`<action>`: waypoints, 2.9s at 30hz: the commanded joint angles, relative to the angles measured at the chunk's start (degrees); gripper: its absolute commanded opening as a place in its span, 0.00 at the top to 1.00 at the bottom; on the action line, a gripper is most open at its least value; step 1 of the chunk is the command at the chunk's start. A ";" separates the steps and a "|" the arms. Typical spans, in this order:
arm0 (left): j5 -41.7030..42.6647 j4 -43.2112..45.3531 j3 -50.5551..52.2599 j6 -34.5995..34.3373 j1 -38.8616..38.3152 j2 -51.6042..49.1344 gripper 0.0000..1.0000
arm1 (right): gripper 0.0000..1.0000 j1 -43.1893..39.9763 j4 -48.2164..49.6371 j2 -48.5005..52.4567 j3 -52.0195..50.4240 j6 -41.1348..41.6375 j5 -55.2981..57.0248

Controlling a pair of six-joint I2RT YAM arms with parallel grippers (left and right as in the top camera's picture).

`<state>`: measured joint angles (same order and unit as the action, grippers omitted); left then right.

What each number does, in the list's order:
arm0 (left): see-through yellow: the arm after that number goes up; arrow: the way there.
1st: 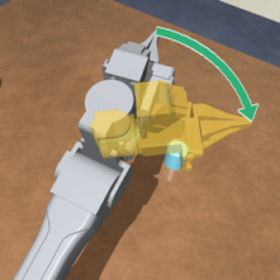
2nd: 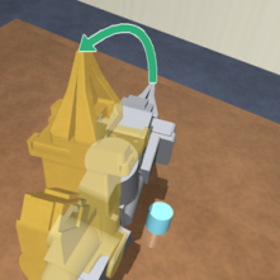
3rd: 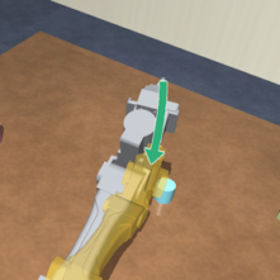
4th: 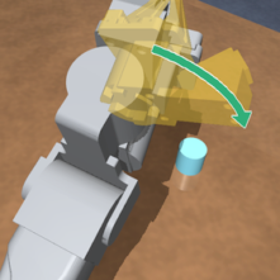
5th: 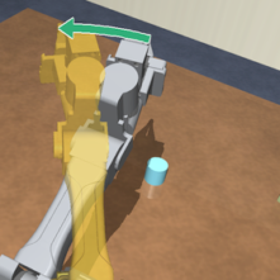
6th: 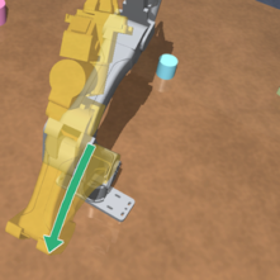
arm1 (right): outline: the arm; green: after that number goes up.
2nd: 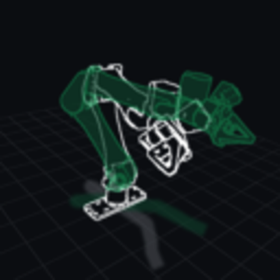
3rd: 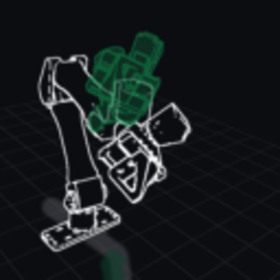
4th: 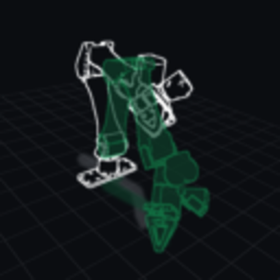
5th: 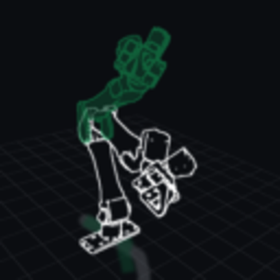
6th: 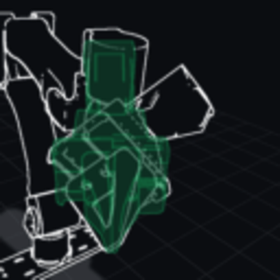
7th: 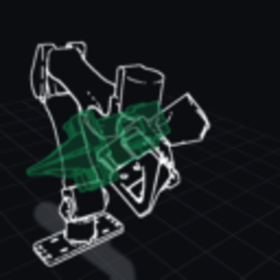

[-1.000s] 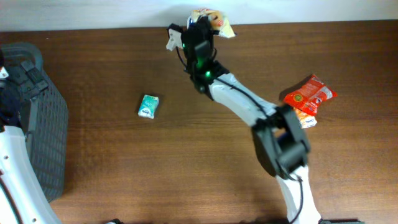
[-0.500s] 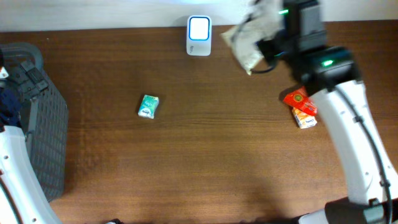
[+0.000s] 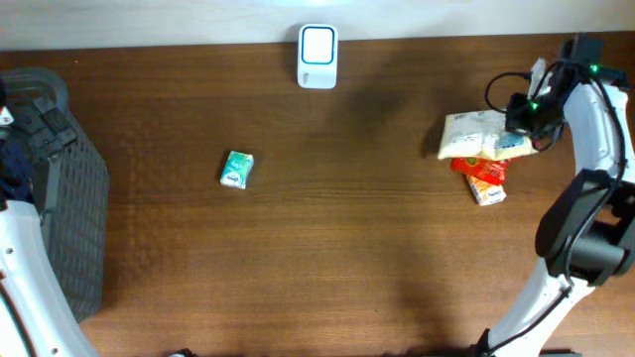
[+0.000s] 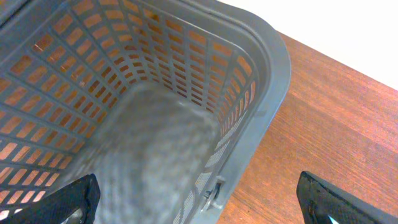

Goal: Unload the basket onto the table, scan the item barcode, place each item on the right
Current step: 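Carry the yellow-white bag right and drop it by the red bag, then move the right gripper to the green pack and grasp it, then lift the green pack and hold it in front of the scanner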

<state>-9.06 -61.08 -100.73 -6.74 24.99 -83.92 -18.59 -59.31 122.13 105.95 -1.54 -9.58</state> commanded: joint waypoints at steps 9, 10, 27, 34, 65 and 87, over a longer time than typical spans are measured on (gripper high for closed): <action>-0.22 0.04 -0.15 -0.52 0.22 -0.28 0.01 | 0.01 -0.46 -8.55 -9.18 12.81 5.60 -2.32; -0.22 0.07 -0.15 -0.52 0.22 -0.28 0.01 | 0.01 -0.07 -10.10 -9.79 14.99 6.95 -3.50; -0.22 0.07 -0.15 -0.52 0.22 -0.28 0.01 | 0.21 37.13 4.31 -0.44 8.74 24.98 -18.16; -0.22 0.07 -0.15 -0.52 0.22 -0.28 0.01 | 0.35 49.68 15.54 10.51 8.68 31.47 -11.61; -0.22 0.04 -0.15 -0.52 0.22 -0.28 0.01 | 0.96 55.91 23.34 19.37 8.74 31.98 -16.72; -0.22 0.04 -0.15 -0.52 0.22 -0.28 0.01 | 0.96 25.38 17.73 7.19 9.31 20.70 -79.36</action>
<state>-9.06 -61.08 -100.73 -6.74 24.99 -83.92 8.75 -41.65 132.75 114.72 15.31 -85.67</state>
